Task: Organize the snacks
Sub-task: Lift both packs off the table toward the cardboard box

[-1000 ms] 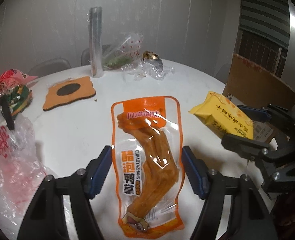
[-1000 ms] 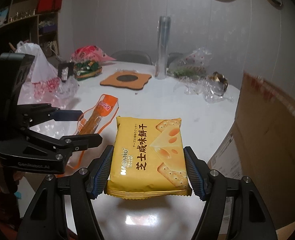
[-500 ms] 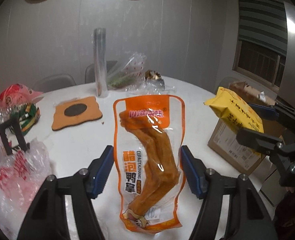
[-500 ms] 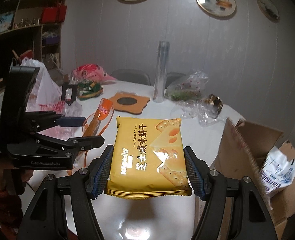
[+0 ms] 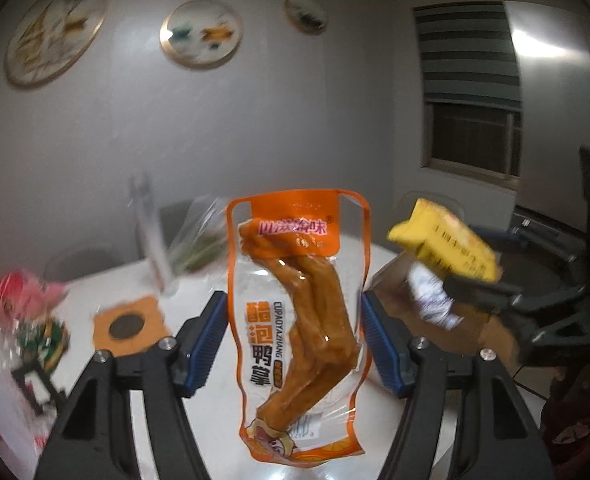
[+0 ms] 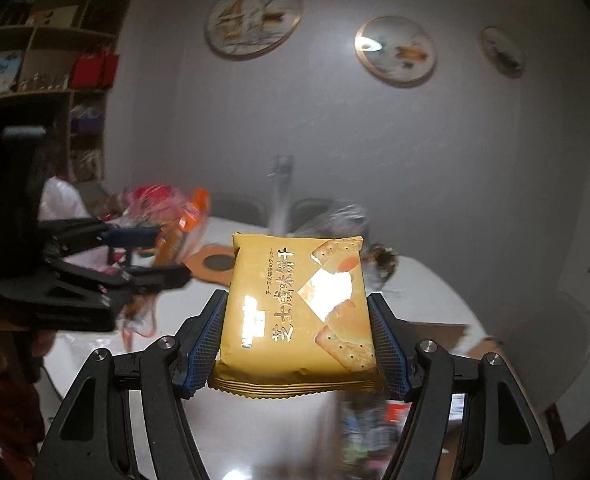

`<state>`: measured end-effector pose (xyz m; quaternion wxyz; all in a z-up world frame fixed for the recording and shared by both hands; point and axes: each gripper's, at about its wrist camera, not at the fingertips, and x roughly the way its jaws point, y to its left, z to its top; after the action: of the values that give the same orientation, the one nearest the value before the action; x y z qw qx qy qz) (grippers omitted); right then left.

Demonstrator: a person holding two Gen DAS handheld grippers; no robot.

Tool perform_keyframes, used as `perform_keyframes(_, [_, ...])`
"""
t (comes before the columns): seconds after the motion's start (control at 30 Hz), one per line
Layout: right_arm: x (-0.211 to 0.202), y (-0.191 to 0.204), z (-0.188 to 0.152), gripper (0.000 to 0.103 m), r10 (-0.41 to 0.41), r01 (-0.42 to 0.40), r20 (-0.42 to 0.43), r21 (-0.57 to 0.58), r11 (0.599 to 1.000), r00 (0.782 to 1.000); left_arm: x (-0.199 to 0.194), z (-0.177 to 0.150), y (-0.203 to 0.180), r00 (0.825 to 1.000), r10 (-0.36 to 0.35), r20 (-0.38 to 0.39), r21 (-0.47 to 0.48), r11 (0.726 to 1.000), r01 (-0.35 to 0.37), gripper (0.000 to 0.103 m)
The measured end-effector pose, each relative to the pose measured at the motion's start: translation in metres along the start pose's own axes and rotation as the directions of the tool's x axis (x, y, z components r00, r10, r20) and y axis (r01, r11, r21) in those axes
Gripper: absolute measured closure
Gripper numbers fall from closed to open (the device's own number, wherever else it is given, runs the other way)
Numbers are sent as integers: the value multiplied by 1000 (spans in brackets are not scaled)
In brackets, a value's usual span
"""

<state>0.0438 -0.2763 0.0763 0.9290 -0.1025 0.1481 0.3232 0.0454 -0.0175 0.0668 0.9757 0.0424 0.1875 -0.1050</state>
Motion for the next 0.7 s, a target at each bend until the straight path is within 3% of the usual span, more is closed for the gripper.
perform_keyframes(0.17, [-18,-43,-10,37,-66,66,-6,53,996,998,10,45,-41,993,-114,13,70,991,113,40])
perform_keyframes(0.37, [-28,-92,-39,37,-130,136,-53,128,982,990,40,85,-94,970,-236,-54,140,960,241,40])
perform_keyframes(0.5, [-25,-111,-56,37,-139,153,-97,148,977,986,71,102,-126,956,-269,-120,179,941,287,40])
perform_keyframes(0.7, [-13,-125,-73,37,-136,159,-141,171,972,981,124,101,-148,923,-296,-245,157,928,339,40])
